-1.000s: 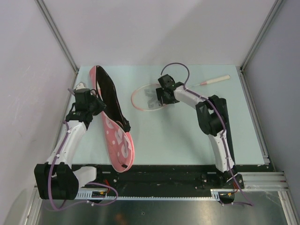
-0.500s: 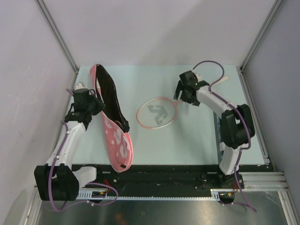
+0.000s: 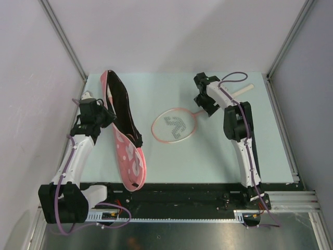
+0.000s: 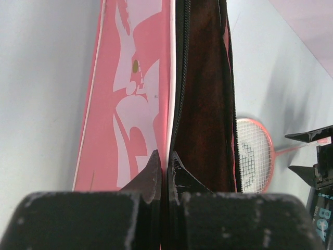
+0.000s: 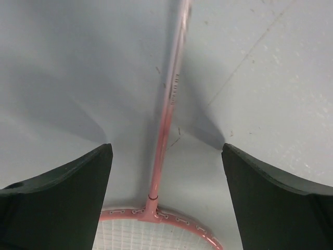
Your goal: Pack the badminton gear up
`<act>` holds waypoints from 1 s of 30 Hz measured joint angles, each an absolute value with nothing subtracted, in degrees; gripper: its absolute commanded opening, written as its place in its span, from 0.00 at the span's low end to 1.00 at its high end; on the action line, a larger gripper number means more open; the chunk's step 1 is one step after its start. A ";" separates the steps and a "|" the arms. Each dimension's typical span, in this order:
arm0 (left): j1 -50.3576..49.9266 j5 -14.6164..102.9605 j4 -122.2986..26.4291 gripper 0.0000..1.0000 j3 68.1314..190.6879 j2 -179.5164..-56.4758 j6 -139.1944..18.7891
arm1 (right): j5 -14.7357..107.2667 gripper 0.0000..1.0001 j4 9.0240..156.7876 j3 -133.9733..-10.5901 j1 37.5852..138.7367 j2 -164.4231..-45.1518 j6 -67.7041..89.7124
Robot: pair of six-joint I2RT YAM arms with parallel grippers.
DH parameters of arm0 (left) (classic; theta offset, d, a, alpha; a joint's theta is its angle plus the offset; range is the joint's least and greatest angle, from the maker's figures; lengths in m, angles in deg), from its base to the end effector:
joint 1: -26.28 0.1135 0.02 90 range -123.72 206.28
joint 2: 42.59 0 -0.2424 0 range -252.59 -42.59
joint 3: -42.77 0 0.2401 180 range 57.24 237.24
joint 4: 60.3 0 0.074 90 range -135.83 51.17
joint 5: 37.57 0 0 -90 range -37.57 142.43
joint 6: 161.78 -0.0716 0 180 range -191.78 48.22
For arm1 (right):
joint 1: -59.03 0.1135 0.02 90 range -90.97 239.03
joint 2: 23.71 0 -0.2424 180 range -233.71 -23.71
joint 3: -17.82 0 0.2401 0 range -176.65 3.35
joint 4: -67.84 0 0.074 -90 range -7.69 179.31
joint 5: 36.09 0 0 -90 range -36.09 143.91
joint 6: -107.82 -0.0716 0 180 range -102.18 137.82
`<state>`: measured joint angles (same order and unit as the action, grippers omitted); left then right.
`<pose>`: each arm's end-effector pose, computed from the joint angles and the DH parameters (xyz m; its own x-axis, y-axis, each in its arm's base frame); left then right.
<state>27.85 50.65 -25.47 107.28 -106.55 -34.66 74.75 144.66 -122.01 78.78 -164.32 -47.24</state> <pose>0.2739 0.0053 0.2516 -0.4479 -0.6157 -0.6483 -0.3412 0.7879 -0.5126 0.4582 0.1374 0.1264 -0.6088 0.6818 -0.4056 0.7307 0.6810 0.0482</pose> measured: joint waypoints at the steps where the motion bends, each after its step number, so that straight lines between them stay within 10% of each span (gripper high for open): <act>1: 27.98 50.39 -25.52 0.00 107.28 -106.55 -34.61 | 74.68 0.86 145.14 -121.94 78.76 -164.17 -48.31; 9: 29.51 48.18 -26.06 0.00 107.28 -106.55 -34.24 | 75.91 0.52 145.64 -117.31 77.73 -162.03 -52.18; 15: 30.12 47.46 -26.50 0.00 107.13 -106.55 -34.20 | 74.42 0.00 145.18 -116.43 77.01 -161.61 -52.77; 30: 30.67 45.36 -27.68 0.00 106.67 -106.55 -35.18 | 63.97 0.00 103.11 -78.43 78.17 -137.99 -32.31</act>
